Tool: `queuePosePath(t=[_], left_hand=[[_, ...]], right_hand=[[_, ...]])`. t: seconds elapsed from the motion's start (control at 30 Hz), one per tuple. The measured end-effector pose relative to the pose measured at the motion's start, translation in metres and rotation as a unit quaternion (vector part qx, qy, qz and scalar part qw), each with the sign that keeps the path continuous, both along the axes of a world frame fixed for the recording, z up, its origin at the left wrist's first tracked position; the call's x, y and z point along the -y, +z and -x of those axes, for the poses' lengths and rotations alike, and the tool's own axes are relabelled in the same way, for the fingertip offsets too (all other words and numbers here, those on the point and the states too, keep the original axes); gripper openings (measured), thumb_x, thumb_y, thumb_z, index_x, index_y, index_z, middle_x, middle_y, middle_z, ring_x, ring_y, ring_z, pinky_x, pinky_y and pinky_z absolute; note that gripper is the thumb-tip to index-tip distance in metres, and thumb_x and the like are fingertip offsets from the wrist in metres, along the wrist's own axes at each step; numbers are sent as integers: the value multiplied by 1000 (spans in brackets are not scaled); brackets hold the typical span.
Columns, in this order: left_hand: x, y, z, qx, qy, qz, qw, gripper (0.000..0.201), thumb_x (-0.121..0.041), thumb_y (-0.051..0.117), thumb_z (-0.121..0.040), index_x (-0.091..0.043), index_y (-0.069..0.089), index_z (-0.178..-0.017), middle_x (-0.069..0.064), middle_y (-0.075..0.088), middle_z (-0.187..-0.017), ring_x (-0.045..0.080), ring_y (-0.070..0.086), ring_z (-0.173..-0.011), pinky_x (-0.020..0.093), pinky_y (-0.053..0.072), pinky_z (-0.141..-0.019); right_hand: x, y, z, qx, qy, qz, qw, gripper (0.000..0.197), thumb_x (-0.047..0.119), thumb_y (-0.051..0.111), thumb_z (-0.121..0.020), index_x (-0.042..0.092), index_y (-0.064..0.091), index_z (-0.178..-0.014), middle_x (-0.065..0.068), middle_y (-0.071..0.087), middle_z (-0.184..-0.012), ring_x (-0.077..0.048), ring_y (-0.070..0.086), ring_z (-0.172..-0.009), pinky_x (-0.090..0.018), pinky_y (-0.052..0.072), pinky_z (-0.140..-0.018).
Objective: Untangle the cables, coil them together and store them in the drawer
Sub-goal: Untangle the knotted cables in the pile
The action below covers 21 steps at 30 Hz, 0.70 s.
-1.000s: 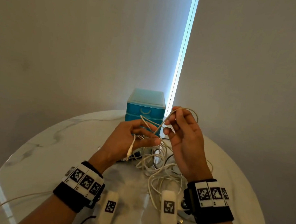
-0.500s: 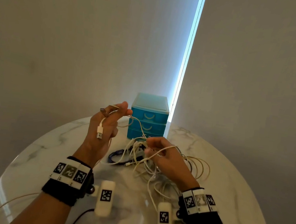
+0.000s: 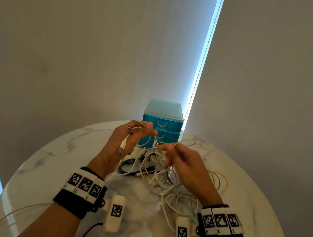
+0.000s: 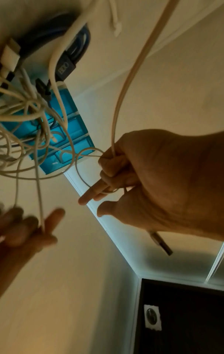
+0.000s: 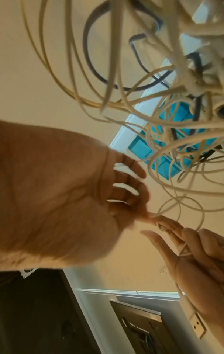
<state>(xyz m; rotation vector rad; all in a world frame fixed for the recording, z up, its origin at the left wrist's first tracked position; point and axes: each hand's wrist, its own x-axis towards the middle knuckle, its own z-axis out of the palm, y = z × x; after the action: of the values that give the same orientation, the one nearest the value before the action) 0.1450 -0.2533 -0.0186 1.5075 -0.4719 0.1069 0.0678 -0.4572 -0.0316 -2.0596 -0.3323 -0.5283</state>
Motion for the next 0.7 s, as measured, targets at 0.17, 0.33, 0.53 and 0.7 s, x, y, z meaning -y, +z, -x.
queuePosePath(t=[0.17, 0.33, 0.53, 0.7], left_hand=[[19, -1, 10, 23, -120, -113, 986, 29, -40, 73, -99, -23, 73, -123, -10, 80, -117, 3, 74, -110, 26, 59, -99], [22, -5, 13, 20, -153, -103, 983, 38, -22, 87, -88, -14, 70, -121, -3, 82, -113, 13, 78, -108, 29, 61, -97], [23, -10, 7, 96, -29, -25, 995, 27, -16, 89, -85, -12, 76, -108, 2, 83, -99, 15, 80, -93, 25, 63, -82], [15, -8, -4, -42, 12, 166, 985, 32, -23, 89, -86, -15, 75, -113, -5, 71, -80, 5, 44, -51, 19, 37, -48]], right_hand=[[10, 13, 4, 97, -54, -256, 960, 40, 33, 38, -116, 6, 67, -109, -11, 72, -86, -19, 69, -79, -25, 57, -67], [11, 23, 8, 64, 40, -476, 876, 37, 31, 37, -116, 10, 64, -105, -3, 69, -77, -17, 68, -76, -27, 55, -65], [10, 17, 2, -7, 53, -378, 924, 30, 34, 51, -112, 11, 61, -129, -5, 81, -110, -18, 77, -105, -31, 61, -85], [18, -17, -14, -163, -56, -134, 976, 27, 36, 73, -101, 26, 63, -124, 4, 79, -117, -14, 75, -111, -42, 59, -103]])
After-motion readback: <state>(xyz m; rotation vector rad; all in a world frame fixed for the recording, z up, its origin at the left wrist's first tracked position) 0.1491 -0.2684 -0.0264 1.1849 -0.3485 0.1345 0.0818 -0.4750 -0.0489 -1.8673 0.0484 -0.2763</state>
